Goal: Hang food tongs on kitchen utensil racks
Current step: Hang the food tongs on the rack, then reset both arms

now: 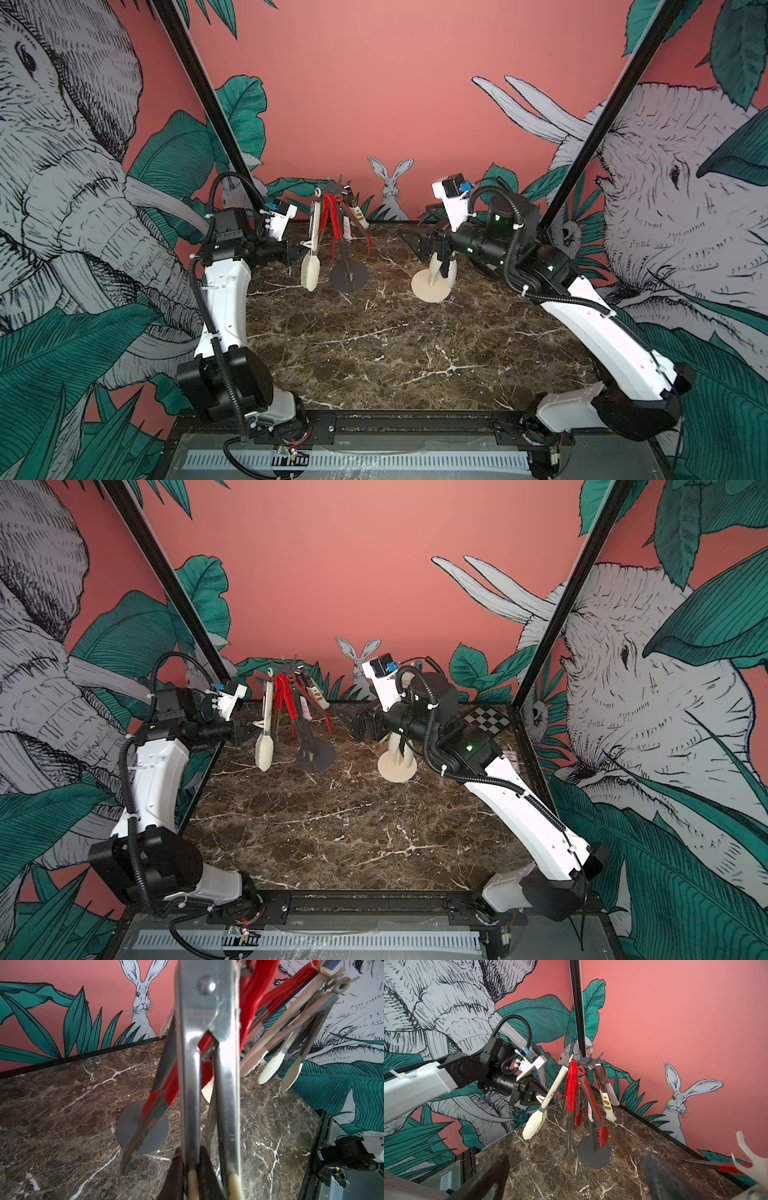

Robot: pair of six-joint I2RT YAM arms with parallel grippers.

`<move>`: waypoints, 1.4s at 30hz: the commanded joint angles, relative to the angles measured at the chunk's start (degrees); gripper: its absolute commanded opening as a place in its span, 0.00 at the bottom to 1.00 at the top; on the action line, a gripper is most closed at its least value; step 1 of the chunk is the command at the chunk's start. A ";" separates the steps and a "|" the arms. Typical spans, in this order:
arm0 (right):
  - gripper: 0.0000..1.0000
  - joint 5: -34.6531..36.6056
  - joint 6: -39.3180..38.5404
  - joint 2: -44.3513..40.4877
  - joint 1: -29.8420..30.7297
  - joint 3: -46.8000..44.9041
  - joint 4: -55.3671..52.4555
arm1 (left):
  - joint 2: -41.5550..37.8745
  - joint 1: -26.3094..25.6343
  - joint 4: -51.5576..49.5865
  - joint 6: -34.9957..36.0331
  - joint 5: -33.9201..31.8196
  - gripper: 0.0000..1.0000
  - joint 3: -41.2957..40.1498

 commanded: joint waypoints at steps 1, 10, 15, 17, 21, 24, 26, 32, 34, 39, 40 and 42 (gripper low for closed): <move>0.99 0.41 -1.14 -1.70 0.40 -0.63 1.98 | -1.77 0.49 -0.63 1.41 1.15 0.08 -0.29; 0.99 2.14 -2.20 -4.51 0.40 -3.51 0.58 | -3.87 2.13 3.88 -2.90 1.46 0.49 -2.25; 1.00 3.75 -2.73 -5.40 0.32 -4.14 -0.88 | -6.58 3.02 11.94 -9.72 0.30 0.59 -3.97; 0.99 4.46 -2.62 -5.90 0.11 -4.71 -1.44 | -8.62 3.20 15.71 -12.89 -2.28 0.65 -4.78; 0.99 4.93 -0.60 -7.50 -1.70 -7.09 -1.00 | -13.54 3.23 22.23 -17.88 -10.29 0.86 -6.60; 0.99 5.22 1.88 -9.25 -4.28 -10.01 -0.24 | -18.78 3.20 26.61 -20.52 -18.17 0.95 -9.28; 0.99 5.50 3.07 -10.57 -5.95 -11.93 0.02 | -22.50 3.21 29.09 -20.90 -24.19 0.99 -11.69; 0.99 7.80 3.17 -14.90 -9.80 -16.47 -2.61 | -33.18 3.24 34.00 -20.19 -36.54 1.00 -19.49; 0.99 8.67 3.26 -17.06 -10.96 -18.52 -3.38 | -36.33 3.17 33.87 -19.49 -39.36 0.99 -22.02; 0.99 11.47 3.82 -22.30 -13.26 -23.26 -5.76 | -42.88 3.22 32.54 -18.21 -41.45 0.99 -27.78; 0.99 12.29 3.94 -23.27 -13.71 -23.90 -6.53 | -44.19 3.20 32.47 -18.37 -42.04 1.00 -29.34; 0.99 14.29 4.17 -24.85 -14.85 -27.13 -8.01 | -46.55 3.19 32.53 -18.85 -42.71 0.99 -32.22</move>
